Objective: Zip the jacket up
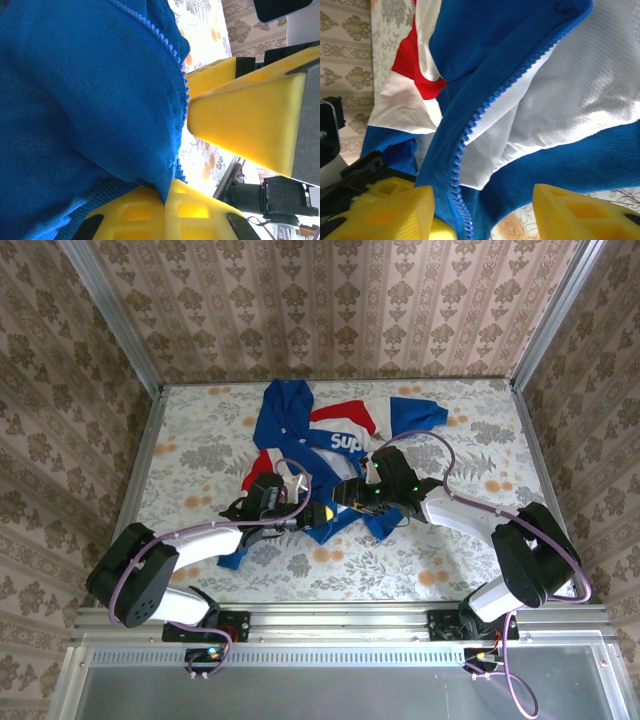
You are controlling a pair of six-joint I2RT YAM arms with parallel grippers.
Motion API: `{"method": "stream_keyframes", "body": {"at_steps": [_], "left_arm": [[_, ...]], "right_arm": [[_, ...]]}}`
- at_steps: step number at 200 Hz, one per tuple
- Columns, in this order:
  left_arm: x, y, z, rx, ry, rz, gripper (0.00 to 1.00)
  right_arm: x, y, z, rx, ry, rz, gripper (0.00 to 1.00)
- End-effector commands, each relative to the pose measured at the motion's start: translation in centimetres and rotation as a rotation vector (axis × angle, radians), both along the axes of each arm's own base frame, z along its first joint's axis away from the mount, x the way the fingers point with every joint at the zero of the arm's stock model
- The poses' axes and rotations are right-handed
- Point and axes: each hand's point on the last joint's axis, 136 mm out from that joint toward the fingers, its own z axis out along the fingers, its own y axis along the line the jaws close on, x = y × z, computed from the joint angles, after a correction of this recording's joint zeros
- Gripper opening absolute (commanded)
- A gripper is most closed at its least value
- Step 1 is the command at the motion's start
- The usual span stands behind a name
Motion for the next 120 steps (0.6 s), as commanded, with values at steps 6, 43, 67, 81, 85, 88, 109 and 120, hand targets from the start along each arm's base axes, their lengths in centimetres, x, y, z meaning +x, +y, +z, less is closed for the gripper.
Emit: {"method": "stream_keyframes", "body": {"at_steps": [6, 43, 67, 81, 85, 88, 109, 120], "left_arm": [[-0.2, -0.2, 1.4, -0.039, -0.050, -0.037, 0.00], [-0.3, -0.1, 1.3, -0.038, -0.050, -0.038, 0.00], [-0.4, 0.0, 1.3, -0.034, -0.049, -0.036, 0.00], [-0.3, 0.0, 1.3, -0.028, -0.049, -0.032, 0.01], [-0.3, 0.1, 1.3, -0.027, -0.050, -0.030, 0.02], [-0.3, 0.1, 1.3, -0.026, -0.050, -0.030, 0.03], [-0.1, 0.4, 1.5, -0.009, -0.057, -0.026, 0.09], [0.0, 0.6, 1.5, 0.008, -0.063, -0.019, 0.13]], "right_arm": [[-0.2, 1.4, 0.3, 0.058, 0.020, 0.031, 0.49], [-0.2, 2.2, 0.5, 0.083, 0.022, 0.044, 0.33], [-0.2, 2.4, 0.8, 0.089, 0.016, 0.050, 0.21], [-0.2, 2.5, 0.8, 0.087, 0.012, 0.053, 0.13], [-0.1, 2.5, 0.8, 0.087, 0.009, 0.054, 0.11], [-0.1, 2.5, 0.8, 0.084, 0.006, 0.055, 0.09], [0.2, 2.5, 1.1, 0.071, -0.011, 0.060, 0.00], [0.4, 2.4, 1.2, 0.067, -0.021, 0.058, 0.00]]}}
